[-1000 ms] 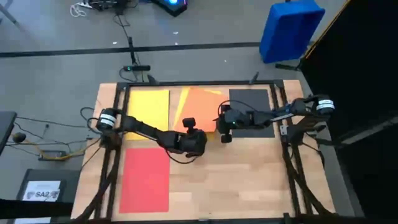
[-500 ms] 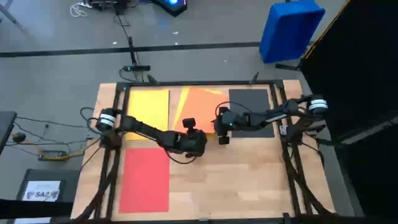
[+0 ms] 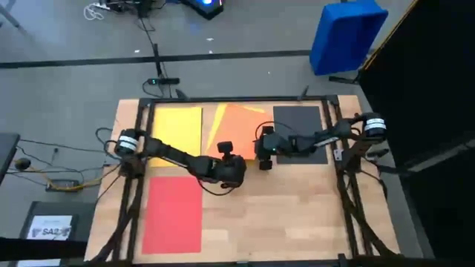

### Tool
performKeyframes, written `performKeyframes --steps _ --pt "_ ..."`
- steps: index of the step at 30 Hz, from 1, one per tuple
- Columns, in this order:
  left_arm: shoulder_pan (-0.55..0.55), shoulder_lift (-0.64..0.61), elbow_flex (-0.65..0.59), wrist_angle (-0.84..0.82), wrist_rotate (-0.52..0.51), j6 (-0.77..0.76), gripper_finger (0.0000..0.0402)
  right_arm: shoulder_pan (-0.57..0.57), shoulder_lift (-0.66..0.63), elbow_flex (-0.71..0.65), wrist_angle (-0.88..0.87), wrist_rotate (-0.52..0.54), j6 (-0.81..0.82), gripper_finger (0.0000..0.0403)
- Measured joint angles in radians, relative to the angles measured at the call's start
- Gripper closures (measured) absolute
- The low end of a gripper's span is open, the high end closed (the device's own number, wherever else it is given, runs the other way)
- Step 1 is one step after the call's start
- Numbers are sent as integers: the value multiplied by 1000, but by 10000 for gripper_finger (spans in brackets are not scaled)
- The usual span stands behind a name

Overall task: Organize paper
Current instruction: Put the orange paper to the bottom right of the table

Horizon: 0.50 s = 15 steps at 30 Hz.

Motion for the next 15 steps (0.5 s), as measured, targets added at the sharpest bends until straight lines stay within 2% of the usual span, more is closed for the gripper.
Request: performKeyframes --steps 6,10,15 --pt "0 0 0 1 20 0 401 13 0 0 4 -5 -11 391" --pt "2 0 0 -9 123 10 392 14 0 0 4 7 -25 400" --pt "2 -30 0 -96 191 -12 346 13 0 0 7 72 -73 403"
